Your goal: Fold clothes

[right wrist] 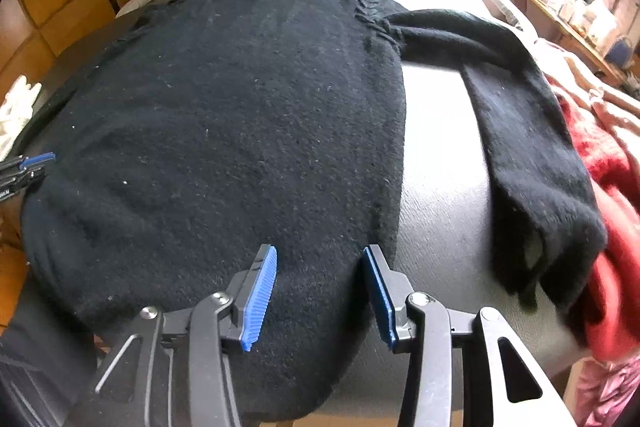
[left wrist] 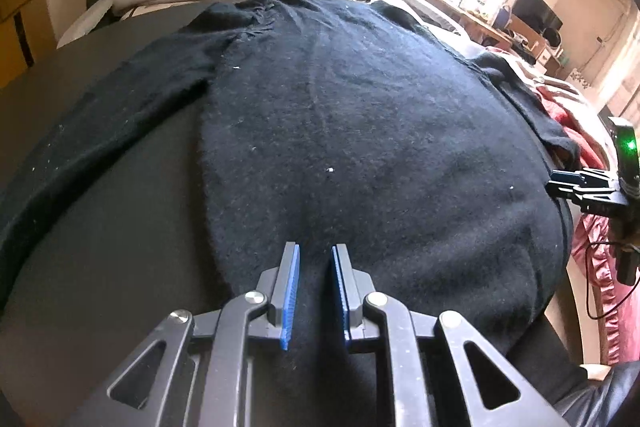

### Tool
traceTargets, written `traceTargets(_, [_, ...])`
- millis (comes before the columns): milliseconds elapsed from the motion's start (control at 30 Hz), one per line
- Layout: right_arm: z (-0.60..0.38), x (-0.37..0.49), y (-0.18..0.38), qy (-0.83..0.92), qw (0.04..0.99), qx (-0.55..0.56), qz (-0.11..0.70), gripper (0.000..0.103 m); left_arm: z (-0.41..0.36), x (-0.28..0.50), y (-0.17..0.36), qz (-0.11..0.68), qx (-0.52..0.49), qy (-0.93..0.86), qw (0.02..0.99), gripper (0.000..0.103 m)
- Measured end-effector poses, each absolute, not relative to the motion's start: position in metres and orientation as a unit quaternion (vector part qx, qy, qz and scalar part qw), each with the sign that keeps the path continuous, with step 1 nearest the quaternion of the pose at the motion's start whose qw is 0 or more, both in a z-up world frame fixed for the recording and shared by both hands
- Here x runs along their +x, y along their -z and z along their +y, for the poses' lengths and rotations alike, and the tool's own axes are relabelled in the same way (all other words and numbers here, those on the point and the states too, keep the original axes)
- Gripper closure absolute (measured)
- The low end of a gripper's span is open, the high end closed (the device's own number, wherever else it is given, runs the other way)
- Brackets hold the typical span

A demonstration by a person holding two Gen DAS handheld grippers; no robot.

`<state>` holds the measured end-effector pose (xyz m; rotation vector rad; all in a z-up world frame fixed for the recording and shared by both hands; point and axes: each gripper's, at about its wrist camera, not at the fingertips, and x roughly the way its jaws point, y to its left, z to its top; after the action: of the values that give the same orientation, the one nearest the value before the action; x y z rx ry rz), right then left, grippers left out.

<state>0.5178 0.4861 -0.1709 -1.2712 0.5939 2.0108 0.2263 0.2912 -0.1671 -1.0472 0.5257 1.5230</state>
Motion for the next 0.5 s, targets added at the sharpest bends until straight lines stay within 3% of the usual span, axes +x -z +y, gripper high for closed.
traceTargets(133, [0.496, 0.524, 0.164, -0.768, 0.345, -0.464, 0.275, 0.058, 0.289, 0.212, 0.156, 0.185, -0.475, -0.636, 0.580, 0.087])
traceTargets(233, [0.507, 0.550, 0.145, -0.772, 0.371, -0.398, 0.329, 0.059, 0.294, 0.211, 0.139, 0.198, -0.441, -0.657, 0.579, 0.087])
traceTargets(400, [0.534, 0.638, 0.109, -0.734, 0.492, -0.258, 0.391, 0.054, 0.324, 0.210, 0.126, 0.200, -0.424, -0.663, 0.584, 0.087])
traceTargets(500, [0.549, 0.663, 0.111, -0.716, 0.474, -0.218, 0.464, 0.053, 0.352, 0.214, 0.125, 0.201, -0.426, -0.654, 0.592, 0.087])
